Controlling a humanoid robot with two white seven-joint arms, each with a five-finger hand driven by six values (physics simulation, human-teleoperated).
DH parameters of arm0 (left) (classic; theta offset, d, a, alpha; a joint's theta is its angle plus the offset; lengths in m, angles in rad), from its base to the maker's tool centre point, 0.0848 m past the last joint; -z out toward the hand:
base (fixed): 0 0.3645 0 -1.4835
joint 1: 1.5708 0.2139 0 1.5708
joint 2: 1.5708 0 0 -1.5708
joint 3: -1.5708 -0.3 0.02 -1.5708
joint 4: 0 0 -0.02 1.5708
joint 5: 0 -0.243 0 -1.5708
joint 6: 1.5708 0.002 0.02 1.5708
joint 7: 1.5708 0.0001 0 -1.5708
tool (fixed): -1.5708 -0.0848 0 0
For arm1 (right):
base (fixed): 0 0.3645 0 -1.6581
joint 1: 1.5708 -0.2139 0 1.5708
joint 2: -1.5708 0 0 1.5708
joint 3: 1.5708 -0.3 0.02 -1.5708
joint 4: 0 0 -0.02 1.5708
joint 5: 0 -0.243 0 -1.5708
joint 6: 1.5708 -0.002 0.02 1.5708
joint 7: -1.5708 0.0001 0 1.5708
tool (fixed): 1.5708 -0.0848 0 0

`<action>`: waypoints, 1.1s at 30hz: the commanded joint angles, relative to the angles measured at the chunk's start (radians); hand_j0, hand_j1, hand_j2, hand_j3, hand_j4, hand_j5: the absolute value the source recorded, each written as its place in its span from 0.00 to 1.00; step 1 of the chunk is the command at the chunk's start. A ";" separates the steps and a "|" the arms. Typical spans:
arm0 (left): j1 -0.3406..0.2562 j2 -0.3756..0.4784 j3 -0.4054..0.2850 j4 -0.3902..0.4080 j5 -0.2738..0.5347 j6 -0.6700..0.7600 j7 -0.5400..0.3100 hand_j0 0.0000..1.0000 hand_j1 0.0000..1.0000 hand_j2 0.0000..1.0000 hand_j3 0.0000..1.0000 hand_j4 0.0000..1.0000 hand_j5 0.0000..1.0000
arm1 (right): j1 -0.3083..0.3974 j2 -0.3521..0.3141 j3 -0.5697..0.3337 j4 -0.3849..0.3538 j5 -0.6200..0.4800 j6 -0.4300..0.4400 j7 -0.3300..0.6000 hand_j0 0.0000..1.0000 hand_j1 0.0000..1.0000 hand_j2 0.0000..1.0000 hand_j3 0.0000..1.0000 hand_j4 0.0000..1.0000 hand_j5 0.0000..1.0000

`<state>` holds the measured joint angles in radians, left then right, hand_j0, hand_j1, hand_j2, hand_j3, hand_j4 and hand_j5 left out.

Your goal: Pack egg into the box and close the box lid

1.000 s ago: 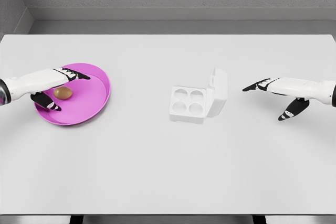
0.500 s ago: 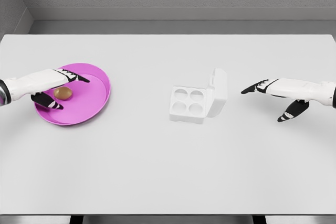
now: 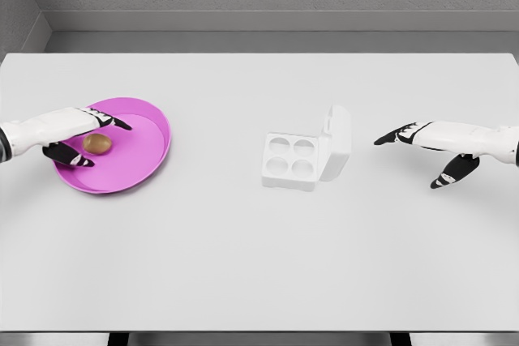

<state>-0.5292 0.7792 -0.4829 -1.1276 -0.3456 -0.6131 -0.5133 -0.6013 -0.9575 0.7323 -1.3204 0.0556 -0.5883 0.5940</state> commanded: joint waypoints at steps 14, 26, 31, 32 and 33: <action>0.002 0.003 0.000 0.029 0.050 0.002 -0.001 0.62 0.62 0.62 0.62 0.62 0.62 | 0.000 -0.006 -0.001 0.000 -0.006 0.001 0.000 1.00 1.00 1.00 1.00 1.00 1.00; 0.002 -0.003 0.000 0.017 0.057 0.002 -0.001 0.35 0.35 0.35 0.35 0.35 0.35 | 0.000 -0.006 -0.001 0.000 -0.006 0.001 0.000 1.00 1.00 1.00 1.00 1.00 1.00; 0.003 -0.003 -0.002 0.017 0.059 0.002 -0.001 0.30 0.30 0.30 0.30 0.30 0.30 | 0.000 -0.006 0.001 0.000 -0.006 0.001 0.000 1.00 1.00 1.00 1.00 1.00 1.00; 0.005 -0.003 -0.002 0.016 0.060 0.002 -0.001 0.27 0.27 0.27 0.27 0.27 0.27 | 0.002 -0.007 -0.001 0.000 -0.006 0.001 0.000 1.00 1.00 1.00 1.00 1.00 1.00; 0.005 -0.005 -0.002 0.014 0.065 0.002 -0.001 0.26 0.26 0.26 0.26 0.26 0.26 | 0.000 -0.007 -0.001 0.000 -0.006 0.001 0.000 1.00 1.00 1.00 1.00 1.00 1.00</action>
<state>-0.5246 0.7744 -0.4857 -1.1113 -0.2907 -0.6136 -0.5154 -0.6013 -0.9630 0.7329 -1.3204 0.0555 -0.5899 0.5940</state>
